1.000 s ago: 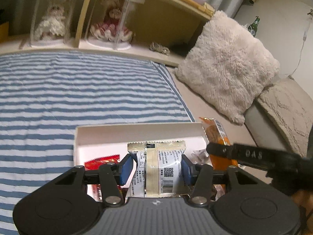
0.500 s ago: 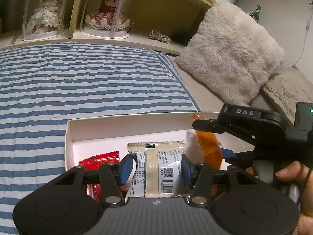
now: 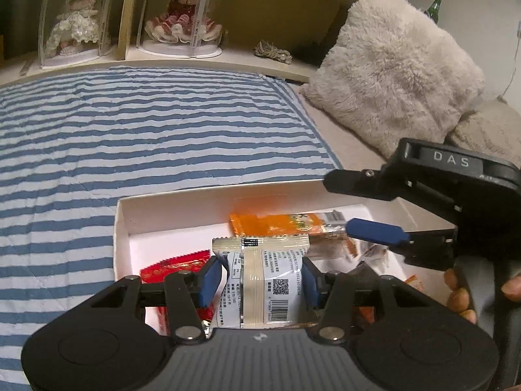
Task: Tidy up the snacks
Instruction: 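Lower the orange bar into the box and open the right gripper while the left lowers the pastry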
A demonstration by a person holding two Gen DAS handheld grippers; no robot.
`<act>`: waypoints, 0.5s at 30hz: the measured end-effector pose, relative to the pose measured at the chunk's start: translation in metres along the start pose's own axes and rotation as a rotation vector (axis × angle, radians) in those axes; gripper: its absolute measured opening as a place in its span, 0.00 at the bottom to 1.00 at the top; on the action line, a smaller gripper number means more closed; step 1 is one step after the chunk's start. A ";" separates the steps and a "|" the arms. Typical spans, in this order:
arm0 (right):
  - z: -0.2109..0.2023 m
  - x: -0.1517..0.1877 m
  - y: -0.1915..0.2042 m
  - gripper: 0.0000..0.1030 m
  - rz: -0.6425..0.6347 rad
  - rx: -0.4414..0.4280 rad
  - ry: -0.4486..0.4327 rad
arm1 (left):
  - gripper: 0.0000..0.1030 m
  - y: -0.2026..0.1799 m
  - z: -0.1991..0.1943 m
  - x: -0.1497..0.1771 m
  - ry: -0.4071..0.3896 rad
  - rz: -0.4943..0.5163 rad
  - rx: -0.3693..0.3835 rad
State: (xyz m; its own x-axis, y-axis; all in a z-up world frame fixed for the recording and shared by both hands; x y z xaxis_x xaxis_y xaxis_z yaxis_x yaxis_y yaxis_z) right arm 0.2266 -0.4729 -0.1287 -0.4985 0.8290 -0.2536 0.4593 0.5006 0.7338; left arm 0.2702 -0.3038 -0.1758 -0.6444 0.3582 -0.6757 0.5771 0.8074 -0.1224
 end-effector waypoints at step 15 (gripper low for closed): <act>-0.013 -0.008 -0.016 0.64 -0.051 0.058 -0.041 | 0.51 -0.024 0.052 -0.004 0.123 0.068 0.008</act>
State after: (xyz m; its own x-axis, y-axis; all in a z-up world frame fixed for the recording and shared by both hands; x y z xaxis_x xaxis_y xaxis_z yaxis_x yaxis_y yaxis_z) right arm 0.2141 -0.4908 -0.1300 -0.4927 0.8109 -0.3158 0.4766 0.5550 0.6817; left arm 0.2853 -0.3491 -0.2078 -0.6600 0.4672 -0.5883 0.6253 0.7757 -0.0855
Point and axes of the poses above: each gripper's, at about its wrist camera, not at the fingertips, and z roughly the way its jaws point, y to its left, x to its underside, the point moved 9 cm from there along z, roughly the way its jaws point, and after that the axes turned 14 degrees about z, right-handed, at the moved point
